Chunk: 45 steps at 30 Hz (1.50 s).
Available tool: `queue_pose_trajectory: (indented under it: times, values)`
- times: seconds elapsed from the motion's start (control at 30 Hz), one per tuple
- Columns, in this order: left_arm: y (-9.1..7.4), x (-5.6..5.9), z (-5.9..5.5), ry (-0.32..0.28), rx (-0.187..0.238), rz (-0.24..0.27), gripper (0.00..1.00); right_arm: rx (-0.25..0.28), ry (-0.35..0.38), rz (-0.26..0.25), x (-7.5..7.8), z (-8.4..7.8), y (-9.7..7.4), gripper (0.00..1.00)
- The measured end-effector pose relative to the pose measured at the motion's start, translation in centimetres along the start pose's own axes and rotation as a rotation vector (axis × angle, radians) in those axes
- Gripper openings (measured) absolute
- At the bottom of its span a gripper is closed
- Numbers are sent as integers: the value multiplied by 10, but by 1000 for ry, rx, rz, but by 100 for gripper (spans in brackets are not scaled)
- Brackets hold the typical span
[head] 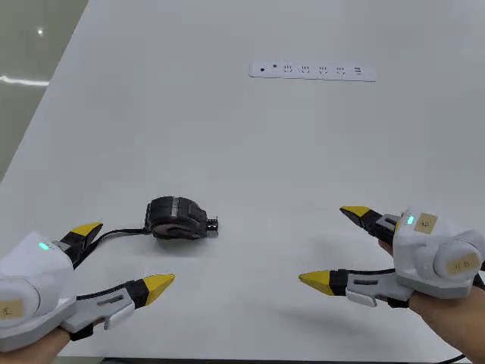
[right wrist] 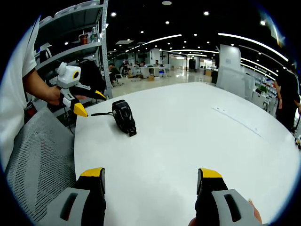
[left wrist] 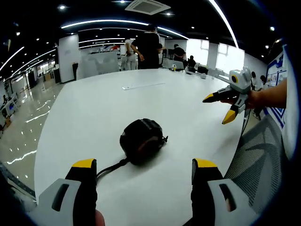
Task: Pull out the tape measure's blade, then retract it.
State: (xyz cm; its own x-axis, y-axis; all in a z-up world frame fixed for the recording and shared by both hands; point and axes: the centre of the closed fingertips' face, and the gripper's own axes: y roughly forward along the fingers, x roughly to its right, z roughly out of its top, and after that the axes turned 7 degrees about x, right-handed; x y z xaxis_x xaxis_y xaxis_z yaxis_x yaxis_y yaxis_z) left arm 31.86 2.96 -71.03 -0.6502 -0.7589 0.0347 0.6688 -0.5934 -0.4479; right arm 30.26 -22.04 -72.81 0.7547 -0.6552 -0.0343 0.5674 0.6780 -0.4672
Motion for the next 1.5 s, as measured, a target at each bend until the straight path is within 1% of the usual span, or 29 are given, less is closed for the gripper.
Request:
queue_pose_trajectory:
  times: [0.1, 0.13, 0.3, 0.37, 0.4, 0.43, 0.5, 0.6, 0.63, 0.73, 0.87, 1.03, 1.13, 1.2, 1.27, 1.37, 1.5]
  values:
    - [-2, 2, -3, 17, -13, -7, 81, 1, 7, -11, 2, -1, -7, 80]
    - [-3, 3, -3, 12, -12, -17, 81, -2, 13, -18, 3, -2, -9, 81]
    - [-9, 5, -3, 28, -5, -31, 81, 0, 21, -31, 5, -4, -21, 82]
    - [-10, 5, -3, 27, -8, -36, 79, 5, 47, -31, 4, -5, -25, 83]
    - [-11, 4, -3, 31, -7, -32, 79, 4, 45, -32, 4, -6, -27, 83]
    - [-11, 6, -4, 31, -10, -43, 79, -2, 42, -37, 4, -7, -29, 84]
    - [-12, 6, -4, 37, -11, -42, 79, 3, 50, -42, 4, -8, -34, 84]
    - [-13, 7, -3, 45, -9, -49, 80, 17, 77, -62, 8, -9, -41, 84]
    - [-14, 8, -3, 48, -7, -56, 80, 13, 79, -67, 8, -11, -44, 85]
    - [-15, 8, -4, 54, -15, -58, 80, 10, 82, -77, 9, -14, -51, 86]
    - [-18, 9, -6, 45, -16, -65, 81, 8, 83, -83, 7, -17, -59, 89]
    - [-20, 9, -9, 43, -27, -69, 82, -7, 81, -78, 5, -22, -62, 90]
    - [-22, 10, -10, 44, -27, -73, 82, -7, 83, -75, 3, -22, -62, 90]
    - [-22, 11, -12, 53, -36, -78, 80, -10, 85, -71, 2, -23, -62, 90]
    - [-23, 13, -14, 50, -46, -91, 76, -11, 91, -69, 0, -24, -61, 90]
    - [-23, 11, -13, 52, -43, -85, 77, -18, 97, -66, -2, -28, -60, 90]
    - [-24, 10, -11, 50, -37, -84, 77, -16, 104, -68, -2, -29, -62, 90]
